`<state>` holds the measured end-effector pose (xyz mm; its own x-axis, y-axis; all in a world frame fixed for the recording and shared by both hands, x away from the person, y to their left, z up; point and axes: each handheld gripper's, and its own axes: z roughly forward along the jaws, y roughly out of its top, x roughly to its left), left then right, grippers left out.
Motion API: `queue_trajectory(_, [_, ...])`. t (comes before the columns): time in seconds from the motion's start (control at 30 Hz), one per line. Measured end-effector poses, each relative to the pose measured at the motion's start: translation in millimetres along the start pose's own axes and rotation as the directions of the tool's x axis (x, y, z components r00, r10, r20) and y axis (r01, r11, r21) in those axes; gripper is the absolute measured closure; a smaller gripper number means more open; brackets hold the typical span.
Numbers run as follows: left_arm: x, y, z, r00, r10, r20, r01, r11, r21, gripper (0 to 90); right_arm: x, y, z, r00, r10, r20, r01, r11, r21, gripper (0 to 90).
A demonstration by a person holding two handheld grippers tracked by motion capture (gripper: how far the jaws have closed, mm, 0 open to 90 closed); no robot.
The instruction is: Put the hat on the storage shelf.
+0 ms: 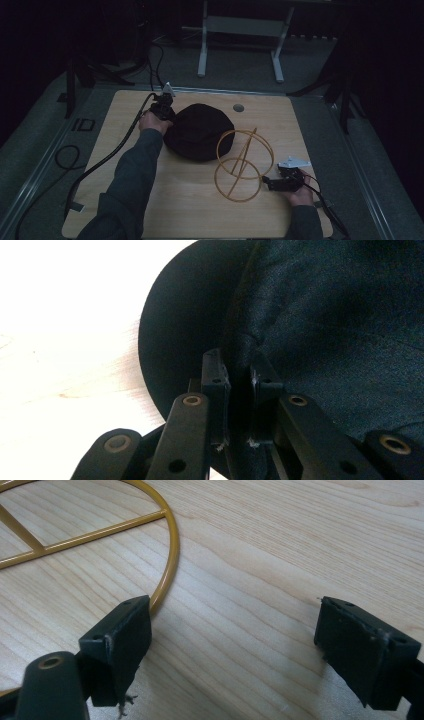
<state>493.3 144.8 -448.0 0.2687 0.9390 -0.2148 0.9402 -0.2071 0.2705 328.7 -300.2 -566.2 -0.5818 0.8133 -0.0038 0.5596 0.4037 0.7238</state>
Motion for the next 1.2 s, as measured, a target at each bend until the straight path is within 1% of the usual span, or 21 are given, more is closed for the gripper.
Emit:
queue_trajectory(0.07, [1.4,0.4,-5.8,0.9999,0.0,0.011,0.0,1.0,0.0,81.2,0.0,0.0,0.0,1.0,0.0,0.0,0.0,1.0,0.0,15.3])
queue_trajectory(0.33, [10.5,-1.3,-24.8,0.9996,-0.009,0.026,0.009,1.0,-0.001,81.1,0.0,0.0,0.0,1.0,0.0,0.0,0.0,1.0,0.0,15.3])
queue_trajectory(0.47, [13.8,-2.4,-33.7,0.9994,-0.006,0.035,0.006,1.0,-0.001,81.1,0.0,0.0,0.0,1.0,0.0,0.0,0.0,1.0,0.0,15.3])
queue_trajectory(0.57, [15.5,-3.7,-39.9,0.9983,0.0,0.058,0.0,1.0,0.004,81.0,0.0,0.1,0.1,1.0,0.001,0.0,-0.001,1.0,-0.001,15.3])
queue_trajectory(0.6, [15.5,-3.7,-39.9,0.9983,0.0,0.058,0.0,1.0,0.004,81.0,0.0,0.1,0.1,1.0,0.001,0.0,-0.001,1.0,-0.001,15.3])
queue_trajectory(0.67, [16.5,-5.2,-46.3,0.9969,0.004,0.078,-0.004,1.0,0.002,81.0,0.0,0.1,0.2,1.0,0.001,0.001,-0.001,1.0,-0.001,15.3])
queue_trajectory(0.8, [18.0,-6.6,-55.3,0.995,0.008,0.1,-0.008,1.0,-0.004,80.9,-0.2,0.1,0.2,1.0,-0.002,0.002,0.002,1.0,-0.002,15.3])
queue_trajectory(1.0, [22.7,-9.0,-64.4,0.9943,0.0,0.107,0.001,0.9999,-0.013,80.8,-0.1,0.1,0.2,1.0,0.0,0.001,0.0,1.0,-0.001,15.3])
queue_trajectory(1.2, [25.7,-11.5,-72.6,0.9915,0.007,0.13,-0.004,0.9998,-0.018,80.4,-0.1,0.1,0.2,1.0,0.0,0.001,0.0,1.0,0.0,15.3])
